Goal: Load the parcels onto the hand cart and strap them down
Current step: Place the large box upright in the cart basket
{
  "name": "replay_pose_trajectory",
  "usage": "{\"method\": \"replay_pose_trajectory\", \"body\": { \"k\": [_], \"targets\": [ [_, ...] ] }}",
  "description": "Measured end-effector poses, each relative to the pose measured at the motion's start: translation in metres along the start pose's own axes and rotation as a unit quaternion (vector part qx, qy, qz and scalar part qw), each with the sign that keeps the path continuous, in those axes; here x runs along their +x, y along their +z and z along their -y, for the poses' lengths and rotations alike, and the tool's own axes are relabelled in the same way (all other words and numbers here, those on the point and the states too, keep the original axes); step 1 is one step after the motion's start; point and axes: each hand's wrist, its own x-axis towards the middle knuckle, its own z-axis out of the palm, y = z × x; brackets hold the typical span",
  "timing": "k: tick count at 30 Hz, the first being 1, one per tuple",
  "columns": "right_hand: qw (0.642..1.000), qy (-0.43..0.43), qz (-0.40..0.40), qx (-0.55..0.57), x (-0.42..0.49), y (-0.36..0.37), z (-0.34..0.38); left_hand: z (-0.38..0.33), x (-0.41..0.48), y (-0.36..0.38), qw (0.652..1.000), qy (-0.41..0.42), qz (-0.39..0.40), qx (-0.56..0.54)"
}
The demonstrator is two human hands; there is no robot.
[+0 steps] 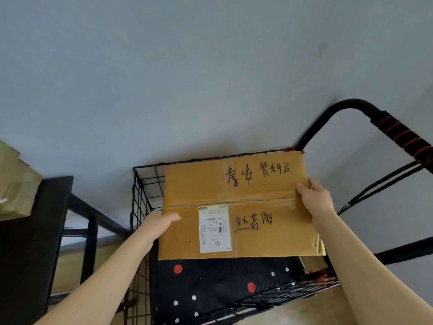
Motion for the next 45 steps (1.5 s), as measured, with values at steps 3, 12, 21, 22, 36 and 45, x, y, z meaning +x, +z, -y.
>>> {"method": "replay_pose_trajectory", "body": {
  "k": [3,12,21,22,36,45],
  "targets": [
    [0.999,0.030,0.022,-0.023,0.030,0.024,-0.026,0.020,0.025,0.015,0.998,-0.053,0.003,-0.016],
    [0.982,0.113,0.127,-0.080,0.109,0.109,-0.106,0.083,0.089,0.047,0.978,-0.199,-0.057,-0.036],
    [0.953,0.133,0.241,-0.130,0.149,0.163,-0.154,0.132,0.113,0.079,0.934,-0.356,-0.003,-0.035],
    [0.949,0.119,0.254,-0.144,0.153,0.171,-0.155,0.137,0.112,0.082,0.928,-0.370,0.009,-0.038],
    [0.940,0.052,0.198,-0.271,0.160,0.237,-0.191,0.162,0.144,0.061,0.876,-0.160,-0.107,0.443],
    [0.926,0.278,0.220,-0.128,0.147,0.212,-0.233,0.145,0.196,0.088,0.880,-0.043,-0.094,0.464]
  ]
}}
